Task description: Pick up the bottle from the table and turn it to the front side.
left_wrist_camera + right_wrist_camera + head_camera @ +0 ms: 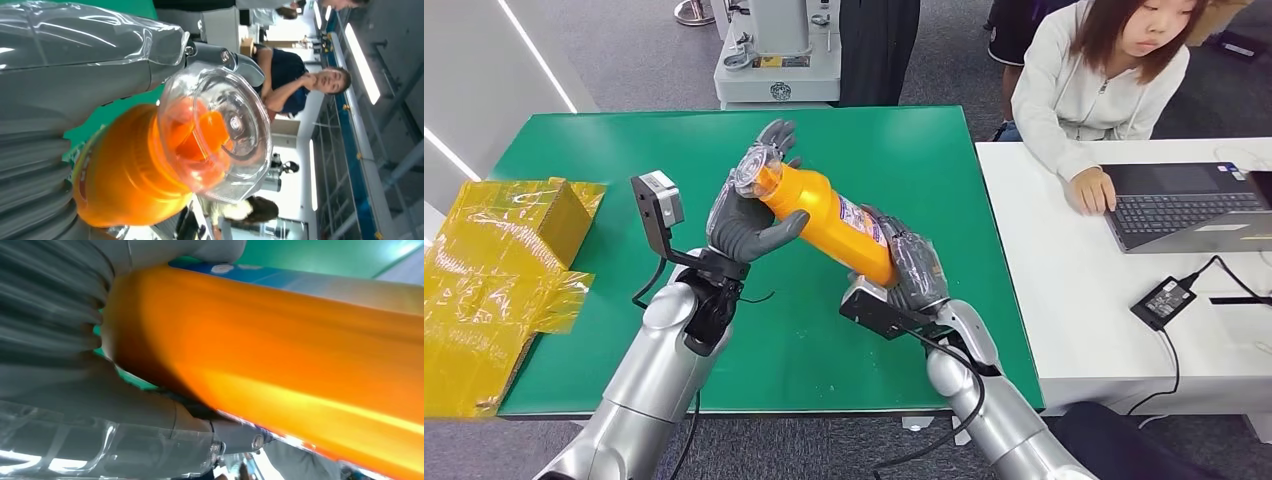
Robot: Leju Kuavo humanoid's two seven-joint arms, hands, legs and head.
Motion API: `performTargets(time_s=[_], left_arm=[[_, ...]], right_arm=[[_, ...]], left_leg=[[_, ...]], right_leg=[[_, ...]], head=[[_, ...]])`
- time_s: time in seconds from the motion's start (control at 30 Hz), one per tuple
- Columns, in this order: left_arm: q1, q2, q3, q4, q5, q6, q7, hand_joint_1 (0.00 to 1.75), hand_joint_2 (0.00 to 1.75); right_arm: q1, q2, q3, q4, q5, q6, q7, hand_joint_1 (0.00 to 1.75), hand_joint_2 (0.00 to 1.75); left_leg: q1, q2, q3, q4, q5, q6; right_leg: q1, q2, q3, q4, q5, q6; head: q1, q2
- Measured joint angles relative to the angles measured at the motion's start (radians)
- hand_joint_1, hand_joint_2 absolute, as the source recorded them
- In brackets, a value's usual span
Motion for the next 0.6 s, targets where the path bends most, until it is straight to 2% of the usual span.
performTargets(time_s=[0.03, 0.3, 0.6], left_arm=[[0.005, 0.002, 0.000, -0.003, -0.003, 0.006, -0.002, 1.75, 1.75], [0.038, 0.008, -0.003, -0.034, -0.018, 0.040, -0.010, 1.75, 1.75], [0.041, -0.014, -0.017, -0.039, 0.017, 0.015, 0.007, 1.75, 1.75]], right_arm=[[0.003, 0.000, -0.004, 0.000, 0.003, 0.000, 0.000, 1.75, 1.75], [0.009, 0.000, -0.030, 0.000, 0.014, -0.008, -0.001, 1.75, 1.75], [0.019, -0.003, -0.049, -0.001, 0.018, -0.049, -0.002, 1.75, 1.75]], left_leg=[[0.000, 0.000, 0.000, 0.000, 0.000, 0.000], [0.000, 0.000, 0.000, 0.000, 0.000, 0.000], [0.000, 0.000, 0.000, 0.000, 0.000, 0.000]], right_leg=[[0.000, 0.000, 0.000, 0.000, 0.000, 0.000], [0.000, 0.000, 0.000, 0.000, 0.000, 0.000], [0.000, 0.000, 0.000, 0.000, 0.000, 0.000]], head=[[0.000, 0.000], [0.000, 0.000], [0.000, 0.000]])
